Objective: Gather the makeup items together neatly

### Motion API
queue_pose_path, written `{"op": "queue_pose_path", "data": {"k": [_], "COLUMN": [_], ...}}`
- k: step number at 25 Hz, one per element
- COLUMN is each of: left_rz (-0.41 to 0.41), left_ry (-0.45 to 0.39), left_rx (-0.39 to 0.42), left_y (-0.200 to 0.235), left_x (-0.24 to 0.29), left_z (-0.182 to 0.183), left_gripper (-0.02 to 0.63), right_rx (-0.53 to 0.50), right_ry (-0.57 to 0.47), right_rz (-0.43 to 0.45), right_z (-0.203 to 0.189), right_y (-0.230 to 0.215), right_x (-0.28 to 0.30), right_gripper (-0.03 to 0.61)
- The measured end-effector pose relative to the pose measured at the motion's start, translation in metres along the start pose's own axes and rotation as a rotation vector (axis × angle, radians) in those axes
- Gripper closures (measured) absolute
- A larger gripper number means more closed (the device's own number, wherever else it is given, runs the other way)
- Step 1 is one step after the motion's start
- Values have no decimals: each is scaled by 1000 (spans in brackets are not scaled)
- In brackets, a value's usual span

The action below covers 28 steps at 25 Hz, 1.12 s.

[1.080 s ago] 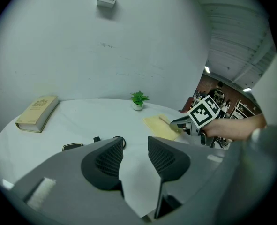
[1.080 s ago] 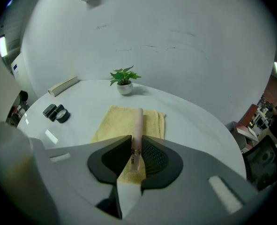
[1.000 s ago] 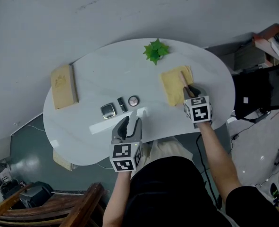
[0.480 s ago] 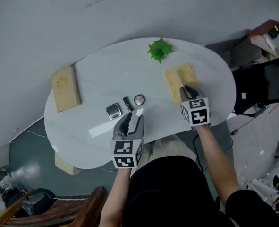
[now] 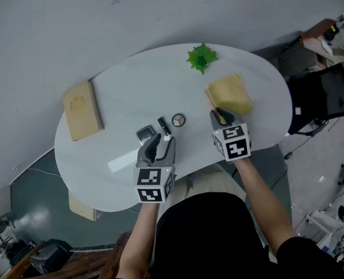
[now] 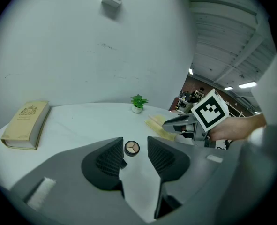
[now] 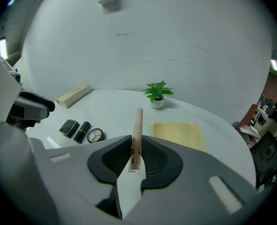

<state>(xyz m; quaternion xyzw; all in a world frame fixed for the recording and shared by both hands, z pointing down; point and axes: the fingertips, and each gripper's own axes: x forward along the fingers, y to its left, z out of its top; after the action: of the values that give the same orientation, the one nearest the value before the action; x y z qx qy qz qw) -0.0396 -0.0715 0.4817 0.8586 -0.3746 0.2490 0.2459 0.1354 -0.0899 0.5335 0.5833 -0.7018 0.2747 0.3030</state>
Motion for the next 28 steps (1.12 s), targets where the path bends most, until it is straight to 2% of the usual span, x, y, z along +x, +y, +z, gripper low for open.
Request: {"op": "queue_pose_path", "data": {"k": [12,28], "left_rz": [-63,-104], "left_ry": [27,41], "left_rx": [41,67], "left_y": [13,16], "left_x": [-7,-12], "left_z": [-18,-25], "left_gripper": [459,459], "right_rx": [11,-19], "right_ry": [15,71], "right_rz": [30,38], "right_z": [-4,-21], "right_y": [53,71], "right_x": [23,58], "right_gripper": [505,505]}}
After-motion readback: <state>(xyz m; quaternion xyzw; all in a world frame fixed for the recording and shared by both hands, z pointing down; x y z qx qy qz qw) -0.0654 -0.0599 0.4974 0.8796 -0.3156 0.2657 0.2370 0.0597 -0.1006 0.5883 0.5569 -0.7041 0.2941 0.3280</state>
